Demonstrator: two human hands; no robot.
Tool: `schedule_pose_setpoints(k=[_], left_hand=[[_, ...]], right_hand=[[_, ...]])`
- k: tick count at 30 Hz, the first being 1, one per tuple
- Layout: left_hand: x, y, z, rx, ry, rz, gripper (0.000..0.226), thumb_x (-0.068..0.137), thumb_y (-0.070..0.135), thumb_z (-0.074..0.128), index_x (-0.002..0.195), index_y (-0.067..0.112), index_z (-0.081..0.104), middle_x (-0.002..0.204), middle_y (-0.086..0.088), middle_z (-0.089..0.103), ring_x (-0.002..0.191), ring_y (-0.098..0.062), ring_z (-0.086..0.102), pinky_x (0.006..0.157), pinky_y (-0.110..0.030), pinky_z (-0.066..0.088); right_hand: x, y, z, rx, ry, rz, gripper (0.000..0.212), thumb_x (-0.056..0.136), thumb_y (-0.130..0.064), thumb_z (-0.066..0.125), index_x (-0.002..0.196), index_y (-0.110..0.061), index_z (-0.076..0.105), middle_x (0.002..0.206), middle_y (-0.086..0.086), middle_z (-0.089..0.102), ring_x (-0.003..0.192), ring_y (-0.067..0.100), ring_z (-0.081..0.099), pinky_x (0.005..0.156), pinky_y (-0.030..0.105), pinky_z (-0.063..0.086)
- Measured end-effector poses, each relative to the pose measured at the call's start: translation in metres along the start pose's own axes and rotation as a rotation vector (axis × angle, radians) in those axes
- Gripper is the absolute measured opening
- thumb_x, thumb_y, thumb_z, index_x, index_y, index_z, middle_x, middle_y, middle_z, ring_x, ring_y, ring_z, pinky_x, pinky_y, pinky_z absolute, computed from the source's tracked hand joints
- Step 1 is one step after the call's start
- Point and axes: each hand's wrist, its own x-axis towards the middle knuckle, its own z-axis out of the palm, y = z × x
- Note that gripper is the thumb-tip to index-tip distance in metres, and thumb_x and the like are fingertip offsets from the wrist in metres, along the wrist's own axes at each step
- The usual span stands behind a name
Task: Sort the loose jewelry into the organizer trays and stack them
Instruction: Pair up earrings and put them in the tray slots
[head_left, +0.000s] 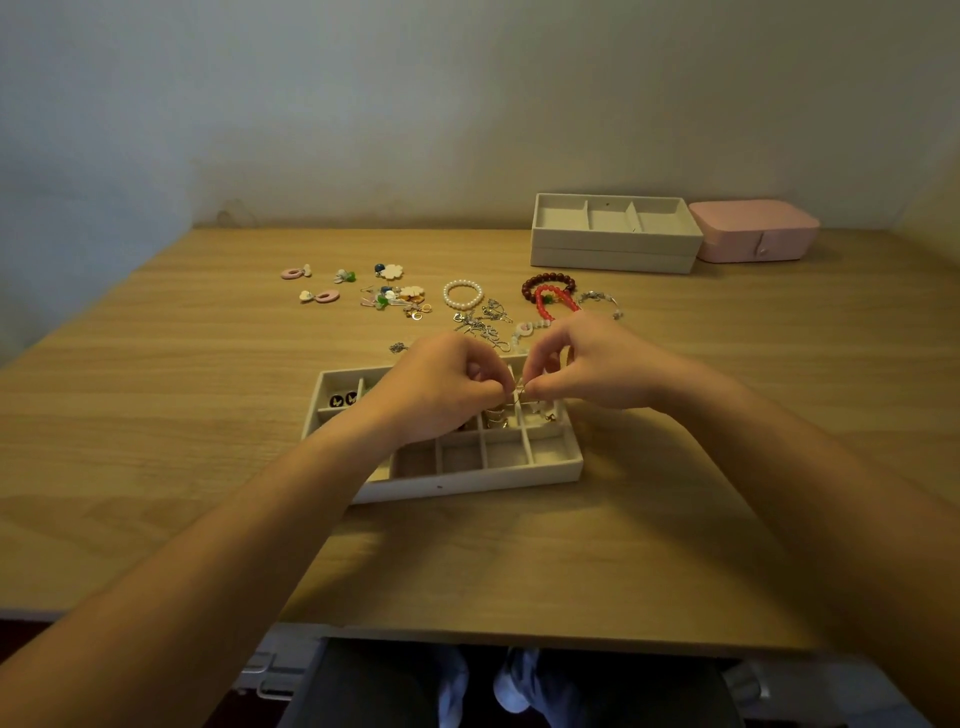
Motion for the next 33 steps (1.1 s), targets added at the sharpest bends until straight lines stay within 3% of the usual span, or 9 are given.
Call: schedule_pose_setpoints(k=[5, 8, 12, 15, 18, 25, 29, 33], left_hand=[[0.003, 0.001, 0.003, -0.005, -0.008, 0.017, 0.006, 0.084, 0.028, 0.077, 0.089, 0.027, 0.080, 0.077, 0.006, 0.072, 0.070, -0.003, 0.061, 0.061, -0.022, 0.050], [0.005, 0.002, 0.005, 0.025, -0.010, 0.021, 0.009, 0.084, 0.033, 0.078, 0.091, 0.027, 0.080, 0.080, 0.006, 0.074, 0.076, -0.007, 0.063, 0.064, -0.025, 0.050], [0.008, 0.003, 0.006, 0.033, -0.003, 0.035, 0.007, 0.085, 0.029, 0.077, 0.089, 0.023, 0.080, 0.075, 0.011, 0.070, 0.066, 0.000, 0.057, 0.053, -0.008, 0.041], [0.011, 0.003, 0.008, 0.086, -0.005, 0.041, 0.005, 0.086, 0.029, 0.077, 0.085, 0.025, 0.079, 0.071, 0.014, 0.068, 0.064, 0.000, 0.058, 0.053, -0.011, 0.041], [0.017, 0.003, 0.008, 0.153, -0.026, 0.063, 0.007, 0.087, 0.028, 0.073, 0.085, 0.025, 0.079, 0.075, 0.011, 0.070, 0.071, -0.006, 0.062, 0.065, -0.029, 0.053], [0.019, 0.004, 0.005, 0.182, -0.031, 0.061, 0.008, 0.086, 0.026, 0.071, 0.086, 0.026, 0.080, 0.075, 0.010, 0.069, 0.072, -0.009, 0.061, 0.069, -0.036, 0.056], [0.015, 0.001, 0.005, 0.103, -0.041, 0.035, 0.016, 0.086, 0.018, 0.066, 0.085, 0.029, 0.078, 0.050, 0.017, 0.051, 0.049, -0.003, 0.044, 0.054, -0.026, 0.038], [0.012, 0.001, 0.005, 0.061, -0.066, 0.040, 0.022, 0.088, 0.019, 0.062, 0.085, 0.034, 0.078, 0.054, 0.008, 0.051, 0.047, -0.007, 0.037, 0.052, -0.026, 0.032]], right_hand=[[-0.003, -0.001, -0.002, 0.096, -0.025, 0.048, 0.010, 0.086, -0.020, 0.078, 0.076, -0.025, 0.077, 0.080, -0.004, 0.067, 0.076, 0.004, 0.057, 0.057, 0.010, 0.042], [-0.002, 0.001, 0.000, 0.138, -0.025, 0.079, 0.006, 0.086, -0.019, 0.077, 0.080, -0.020, 0.079, 0.082, -0.001, 0.071, 0.084, 0.011, 0.063, 0.069, 0.022, 0.049], [-0.002, 0.005, 0.002, 0.164, -0.016, 0.108, 0.005, 0.086, -0.018, 0.077, 0.084, -0.018, 0.080, 0.082, -0.001, 0.073, 0.085, 0.013, 0.066, 0.071, 0.026, 0.049], [-0.001, 0.007, 0.002, 0.101, -0.007, 0.107, 0.005, 0.087, -0.022, 0.077, 0.085, -0.020, 0.080, 0.083, -0.001, 0.073, 0.087, 0.015, 0.066, 0.075, 0.030, 0.054], [-0.002, 0.009, -0.003, 0.046, 0.013, 0.102, 0.007, 0.090, -0.022, 0.073, 0.087, -0.021, 0.080, 0.086, -0.003, 0.073, 0.087, 0.011, 0.065, 0.077, 0.028, 0.054], [-0.005, 0.014, -0.008, -0.005, -0.011, 0.083, 0.020, 0.094, -0.014, 0.063, 0.093, -0.023, 0.081, 0.094, -0.011, 0.073, 0.094, 0.005, 0.064, 0.087, 0.028, 0.054], [-0.009, 0.011, -0.006, 0.017, -0.068, 0.069, 0.026, 0.096, -0.011, 0.058, 0.099, -0.025, 0.080, 0.096, -0.015, 0.068, 0.092, 0.001, 0.061, 0.079, 0.019, 0.047], [-0.007, 0.011, -0.004, -0.060, -0.116, 0.073, 0.027, 0.094, -0.014, 0.058, 0.094, -0.032, 0.079, 0.093, -0.016, 0.073, 0.091, 0.002, 0.065, 0.086, 0.026, 0.053]])
